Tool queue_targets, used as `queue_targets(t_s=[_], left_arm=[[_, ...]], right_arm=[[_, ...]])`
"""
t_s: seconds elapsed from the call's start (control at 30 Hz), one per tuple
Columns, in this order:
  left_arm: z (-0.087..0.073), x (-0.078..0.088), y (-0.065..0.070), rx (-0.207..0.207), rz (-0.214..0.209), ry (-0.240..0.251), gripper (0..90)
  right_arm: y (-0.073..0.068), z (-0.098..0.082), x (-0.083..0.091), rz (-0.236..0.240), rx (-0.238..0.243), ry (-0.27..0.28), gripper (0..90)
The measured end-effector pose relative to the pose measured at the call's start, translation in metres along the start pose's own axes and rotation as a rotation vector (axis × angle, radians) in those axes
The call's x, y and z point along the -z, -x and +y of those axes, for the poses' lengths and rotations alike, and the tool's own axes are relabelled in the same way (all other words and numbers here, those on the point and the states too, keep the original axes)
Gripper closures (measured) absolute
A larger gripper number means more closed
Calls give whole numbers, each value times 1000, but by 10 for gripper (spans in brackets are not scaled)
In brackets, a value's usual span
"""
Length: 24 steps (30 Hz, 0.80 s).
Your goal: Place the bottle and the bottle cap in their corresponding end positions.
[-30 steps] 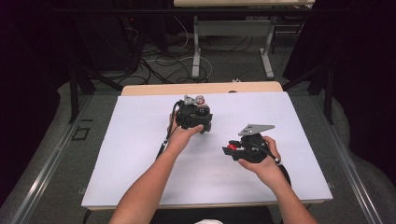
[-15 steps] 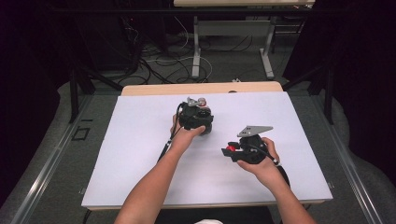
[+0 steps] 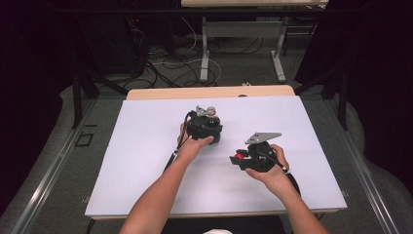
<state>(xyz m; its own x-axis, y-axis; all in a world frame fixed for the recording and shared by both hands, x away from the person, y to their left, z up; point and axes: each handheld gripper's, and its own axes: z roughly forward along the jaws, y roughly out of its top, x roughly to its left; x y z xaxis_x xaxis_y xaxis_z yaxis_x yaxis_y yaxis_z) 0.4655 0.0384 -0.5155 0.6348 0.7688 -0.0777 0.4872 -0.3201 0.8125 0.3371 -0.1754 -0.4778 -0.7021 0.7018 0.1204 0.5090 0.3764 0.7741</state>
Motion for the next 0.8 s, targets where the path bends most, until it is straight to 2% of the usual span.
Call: queue_targets(t_s=[0.1, 0.13, 0.27, 0.37, 0.43, 0.67, 0.73, 0.77, 0.8], left_arm=[[-2, -1, 2, -20, -5, 9, 293], [-2, 0, 2, -39, -3, 8, 292], [-4, 1, 3, -38, -5, 10, 291], [-5, 2, 4, -52, 3, 6, 290], [-6, 2, 4, -48, 1, 12, 289], [-6, 2, 5, -37, -1, 14, 284], [-6, 4, 4, -36, -7, 7, 277], [-6, 4, 4, -20, -18, 16, 261], [-6, 5, 3, -30, -22, 13, 247]], right_arm=[[0, -1, -1, 1, -2, -4, 609], [0, -1, -2, 0, 1, 0, 609], [-1, 0, -4, 4, -6, -10, 609], [0, 0, -7, 3, 7, -10, 609], [-1, 0, -9, 1, 0, -18, 609], [-3, 1, -23, 11, 21, -34, 609], [-3, 0, -27, 15, 20, -40, 609], [-2, 0, -29, 20, 28, -43, 609], [-2, 0, -32, 19, 23, -41, 609]])
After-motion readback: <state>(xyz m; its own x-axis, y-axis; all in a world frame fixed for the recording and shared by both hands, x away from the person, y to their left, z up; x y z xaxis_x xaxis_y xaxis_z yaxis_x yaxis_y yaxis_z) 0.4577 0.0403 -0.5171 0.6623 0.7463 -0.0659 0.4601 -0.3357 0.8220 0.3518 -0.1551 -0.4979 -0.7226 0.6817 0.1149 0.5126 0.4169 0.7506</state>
